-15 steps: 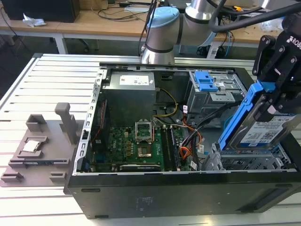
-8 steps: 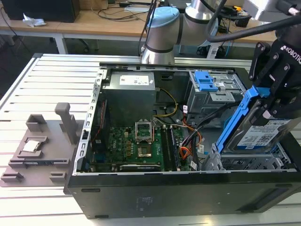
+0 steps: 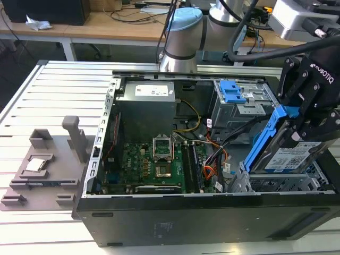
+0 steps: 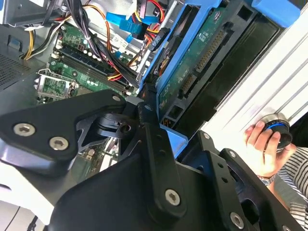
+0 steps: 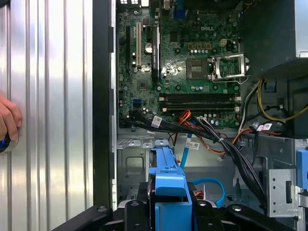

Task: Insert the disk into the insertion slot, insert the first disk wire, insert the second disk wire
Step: 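Insert the disk into the insertion slot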

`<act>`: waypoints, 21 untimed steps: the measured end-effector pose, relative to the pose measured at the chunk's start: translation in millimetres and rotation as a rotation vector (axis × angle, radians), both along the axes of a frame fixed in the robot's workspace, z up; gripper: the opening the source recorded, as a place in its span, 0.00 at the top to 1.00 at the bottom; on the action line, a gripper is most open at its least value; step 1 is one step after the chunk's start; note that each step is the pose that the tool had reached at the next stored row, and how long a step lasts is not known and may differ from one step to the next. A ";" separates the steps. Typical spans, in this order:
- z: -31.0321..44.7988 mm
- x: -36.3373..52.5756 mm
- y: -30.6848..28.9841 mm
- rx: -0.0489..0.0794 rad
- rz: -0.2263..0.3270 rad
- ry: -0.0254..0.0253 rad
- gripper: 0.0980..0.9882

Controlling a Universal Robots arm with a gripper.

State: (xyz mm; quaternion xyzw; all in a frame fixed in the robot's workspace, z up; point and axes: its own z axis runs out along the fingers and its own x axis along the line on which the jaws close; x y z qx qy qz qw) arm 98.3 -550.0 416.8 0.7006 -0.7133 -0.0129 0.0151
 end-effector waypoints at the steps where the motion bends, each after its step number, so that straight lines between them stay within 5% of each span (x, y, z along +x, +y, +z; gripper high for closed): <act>1: -1.5 0.0 0.0 0.000 0.000 0.0000 0.70; 11: -18.7 0.0 0.0 0.000 0.000 0.0000 0.70; 19: -19.2 0.0 0.0 0.000 0.000 -0.0001 0.70; 21: -19.3 0.0 0.0 0.000 0.000 0.0000 0.62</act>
